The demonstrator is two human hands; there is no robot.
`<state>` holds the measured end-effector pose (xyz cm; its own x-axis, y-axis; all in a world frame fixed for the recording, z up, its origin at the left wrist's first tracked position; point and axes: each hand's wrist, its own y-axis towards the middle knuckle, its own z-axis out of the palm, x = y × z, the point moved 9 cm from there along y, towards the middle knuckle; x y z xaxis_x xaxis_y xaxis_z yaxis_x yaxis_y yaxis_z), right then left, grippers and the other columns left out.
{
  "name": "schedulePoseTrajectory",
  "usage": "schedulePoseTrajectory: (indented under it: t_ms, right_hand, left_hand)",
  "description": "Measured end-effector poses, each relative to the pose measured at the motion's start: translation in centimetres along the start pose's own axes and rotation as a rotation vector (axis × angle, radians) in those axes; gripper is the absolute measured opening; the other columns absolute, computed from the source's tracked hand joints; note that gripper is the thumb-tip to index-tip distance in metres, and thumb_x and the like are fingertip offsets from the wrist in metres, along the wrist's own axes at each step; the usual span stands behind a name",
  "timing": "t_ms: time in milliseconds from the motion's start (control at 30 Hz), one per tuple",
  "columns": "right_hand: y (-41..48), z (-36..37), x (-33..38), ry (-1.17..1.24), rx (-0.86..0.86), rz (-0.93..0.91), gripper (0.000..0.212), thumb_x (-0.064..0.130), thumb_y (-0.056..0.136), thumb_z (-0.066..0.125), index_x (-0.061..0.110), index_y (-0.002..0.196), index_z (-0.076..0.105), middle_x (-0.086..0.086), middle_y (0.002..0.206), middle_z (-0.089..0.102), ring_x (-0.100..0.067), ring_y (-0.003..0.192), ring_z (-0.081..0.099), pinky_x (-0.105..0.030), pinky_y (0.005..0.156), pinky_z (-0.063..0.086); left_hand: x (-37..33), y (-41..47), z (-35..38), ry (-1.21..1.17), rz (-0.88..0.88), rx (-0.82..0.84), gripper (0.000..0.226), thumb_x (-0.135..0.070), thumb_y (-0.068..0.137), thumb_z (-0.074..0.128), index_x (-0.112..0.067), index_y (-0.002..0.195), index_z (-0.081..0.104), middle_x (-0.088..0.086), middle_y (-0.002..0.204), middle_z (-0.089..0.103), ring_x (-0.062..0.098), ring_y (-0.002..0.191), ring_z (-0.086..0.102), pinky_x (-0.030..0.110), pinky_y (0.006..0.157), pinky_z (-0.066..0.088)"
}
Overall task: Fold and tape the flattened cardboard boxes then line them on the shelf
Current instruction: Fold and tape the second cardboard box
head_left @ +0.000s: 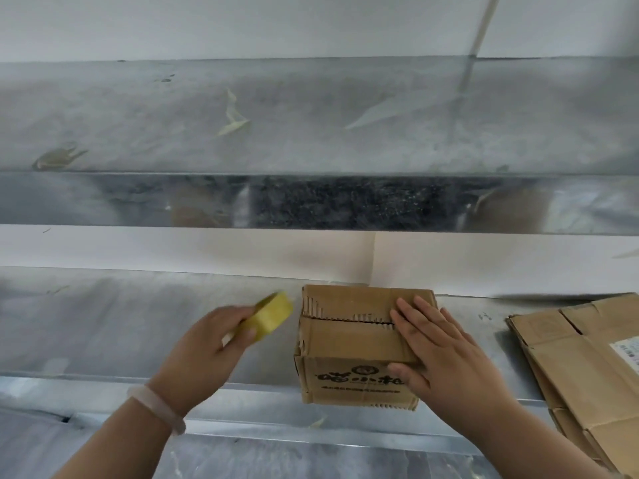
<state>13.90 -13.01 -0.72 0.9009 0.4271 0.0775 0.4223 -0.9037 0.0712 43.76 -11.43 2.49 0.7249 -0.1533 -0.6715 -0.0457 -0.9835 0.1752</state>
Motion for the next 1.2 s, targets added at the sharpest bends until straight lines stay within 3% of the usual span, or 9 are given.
schedulePoseTrajectory:
  t_ms: [133,300,433,500,600,667,800,1033,1200]
  right_hand:
    - [0.1,-0.1,0.1,0.014,-0.041,-0.011,0.074,0.07,0.092,0.026,0.023,0.144,0.046,0.007,0.152,0.04,-0.014,0.142,0.033,-0.037,0.112,0.02]
    - [-0.1,-0.5,0.2,0.075,-0.102,-0.047,0.07,0.065,0.089,0.037,0.018,0.139,0.051,0.002,0.148,0.047,-0.02,0.139,0.04,-0.042,0.109,0.025]
    - [-0.1,-0.4,0.0,0.185,-0.047,-0.049,0.076,0.071,0.088,0.034,0.025,0.148,0.038,0.011,0.156,0.03,-0.01,0.147,0.021,-0.033,0.119,0.013]
    - [-0.2,-0.8,-0.8,0.428,-0.007,0.022,0.077,0.077,0.085,0.03,0.035,0.15,0.028,0.025,0.155,0.017,0.006,0.145,0.004,-0.017,0.118,0.002]
    - [-0.3,-3.2,-2.2,0.9,-0.105,0.234,0.038,0.07,0.088,0.043,0.054,0.123,0.049,0.042,0.127,0.045,0.018,0.124,0.036,-0.017,0.107,0.031]
    - [0.0,-4.8,-3.5,1.081,-0.204,0.401,0.016,0.059,0.088,0.052,0.052,0.097,0.064,0.036,0.1,0.063,0.016,0.101,0.054,-0.014,0.086,0.041]
    - [1.3,-6.1,-4.5,0.935,-0.094,0.523,0.016,0.045,0.086,0.066,0.033,0.08,0.074,0.018,0.076,0.072,0.006,0.076,0.063,-0.01,0.061,0.043]
    - [1.6,-6.9,-4.3,0.872,0.013,0.51,0.015,0.027,0.092,0.06,0.021,0.081,0.068,0.006,0.077,0.073,-0.011,0.08,0.067,-0.028,0.078,0.054]
    - [1.5,-8.4,-4.0,1.409,-0.063,0.527,0.02,0.008,0.095,0.057,0.005,0.077,0.067,-0.008,0.071,0.069,-0.024,0.072,0.065,-0.041,0.083,0.058]
  left_hand:
    - [-9.8,3.1,-0.6,-0.4,0.048,0.112,0.022,-0.049,0.081,0.051,-0.054,0.098,0.065,-0.019,0.099,0.069,0.001,0.091,0.063,0.016,0.079,0.049]
    - [-13.4,5.4,6.7,-0.298,-0.028,0.369,0.02,-0.026,0.098,0.051,-0.032,0.108,0.067,-0.007,0.1,0.07,0.01,0.096,0.064,0.04,0.089,0.052]
    - [-13.0,6.1,7.9,-0.263,-0.075,0.358,0.02,-0.029,0.098,0.049,-0.033,0.107,0.065,-0.009,0.1,0.069,0.008,0.094,0.064,0.038,0.089,0.052]
    - [-12.9,6.3,8.0,-0.252,-0.077,0.372,0.02,-0.031,0.097,0.049,-0.033,0.108,0.066,-0.009,0.1,0.07,0.008,0.094,0.064,0.038,0.088,0.053]
    - [-13.2,6.5,8.5,-0.209,-0.063,0.403,0.019,-0.034,0.097,0.049,-0.036,0.107,0.065,-0.01,0.098,0.069,0.007,0.093,0.064,0.035,0.086,0.054]
    - [-13.5,6.6,9.0,-0.189,-0.05,0.421,0.018,-0.036,0.097,0.049,-0.038,0.103,0.065,-0.009,0.096,0.07,0.006,0.09,0.064,0.034,0.083,0.055]
    - [-14.0,6.7,9.5,-0.182,-0.021,0.435,0.016,-0.038,0.095,0.051,-0.039,0.098,0.066,-0.009,0.091,0.071,0.006,0.085,0.065,0.034,0.081,0.055]
    - [-14.2,7.0,10.1,-0.166,-0.016,0.471,0.016,-0.04,0.095,0.052,-0.04,0.101,0.067,-0.015,0.094,0.071,-0.001,0.087,0.064,0.028,0.082,0.054]
    - [-14.1,7.3,10.2,-0.144,-0.026,0.496,0.021,-0.044,0.094,0.051,-0.036,0.104,0.068,-0.015,0.096,0.069,0.002,0.089,0.064,0.023,0.076,0.051]
